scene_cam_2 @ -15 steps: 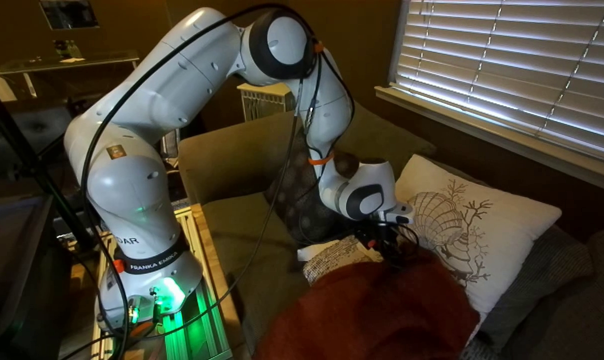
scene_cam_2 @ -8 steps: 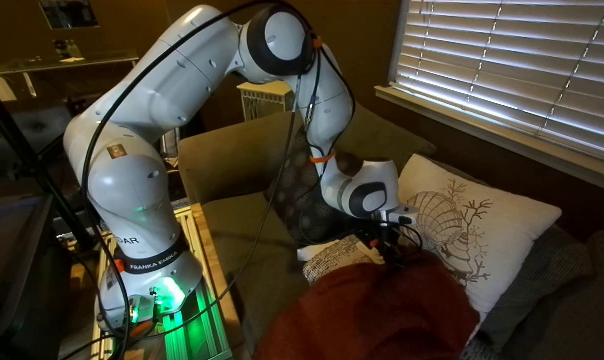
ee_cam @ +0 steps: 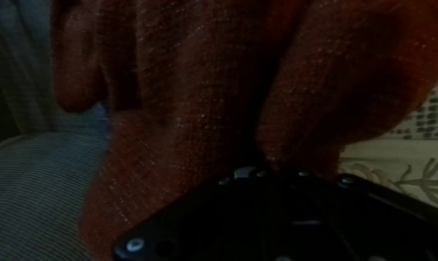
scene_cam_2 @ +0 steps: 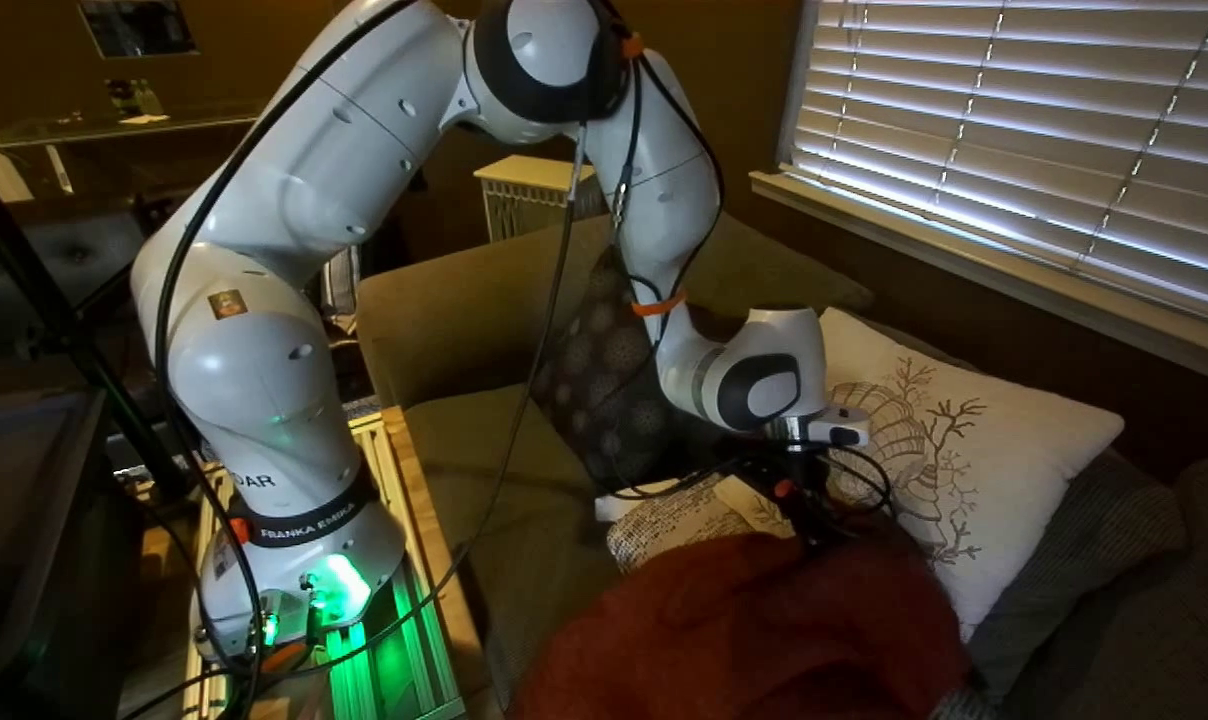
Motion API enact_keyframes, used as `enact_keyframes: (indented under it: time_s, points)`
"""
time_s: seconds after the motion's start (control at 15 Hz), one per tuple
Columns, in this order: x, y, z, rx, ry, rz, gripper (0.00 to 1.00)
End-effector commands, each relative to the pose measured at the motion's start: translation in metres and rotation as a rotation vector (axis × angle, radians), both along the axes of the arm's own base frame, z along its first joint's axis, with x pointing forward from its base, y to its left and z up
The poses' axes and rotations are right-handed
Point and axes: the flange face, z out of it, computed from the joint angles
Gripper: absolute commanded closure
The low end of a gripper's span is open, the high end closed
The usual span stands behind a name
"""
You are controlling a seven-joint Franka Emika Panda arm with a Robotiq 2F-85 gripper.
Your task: Move the blanket to the right and the remote to the left
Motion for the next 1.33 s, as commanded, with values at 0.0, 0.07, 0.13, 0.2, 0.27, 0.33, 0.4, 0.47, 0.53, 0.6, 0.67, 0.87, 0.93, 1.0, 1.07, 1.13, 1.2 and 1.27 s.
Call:
enact_keyframes:
  time_s: [0.0,0.07,0.13,0.2,0.27,0.33,0.4,0.47,0.53,0.6,0.67,0.87,0.93,1.0,1.07,1.13,1.2,1.27]
  points:
    - [-0.013,-0.029,0.030,-0.021,0.028,0.009,0.98]
    - [-0.016,-0.037,0.034,-0.036,0.037,0.001,0.98]
    - [-0.017,-0.047,0.037,-0.053,0.048,-0.012,0.98]
    - [-0.019,-0.055,0.041,-0.069,0.057,-0.028,0.98]
    - [-0.020,-0.062,0.044,-0.080,0.066,-0.048,0.98]
    - [-0.021,-0.069,0.046,-0.084,0.076,-0.069,0.98]
    - [-0.021,-0.076,0.046,-0.089,0.084,-0.094,0.98]
    - [-0.021,-0.082,0.046,-0.090,0.090,-0.121,0.98]
    - [-0.022,-0.086,0.046,-0.091,0.094,-0.144,0.98]
    - [-0.021,-0.091,0.046,-0.087,0.097,-0.157,0.98]
    - [-0.019,-0.095,0.045,-0.082,0.097,-0.170,0.98]
    - [-0.016,-0.112,0.045,-0.066,0.085,-0.218,0.98]
    - [-0.015,-0.119,0.046,-0.055,0.079,-0.241,0.98]
    - [-0.014,-0.126,0.046,-0.041,0.076,-0.261,0.98]
    - [-0.015,-0.133,0.046,-0.035,0.073,-0.285,0.98]
    - [-0.014,-0.140,0.046,-0.029,0.070,-0.311,0.98]
    - [-0.015,-0.147,0.046,-0.021,0.073,-0.331,0.98]
    - [-0.015,-0.152,0.045,-0.018,0.075,-0.346,0.98]
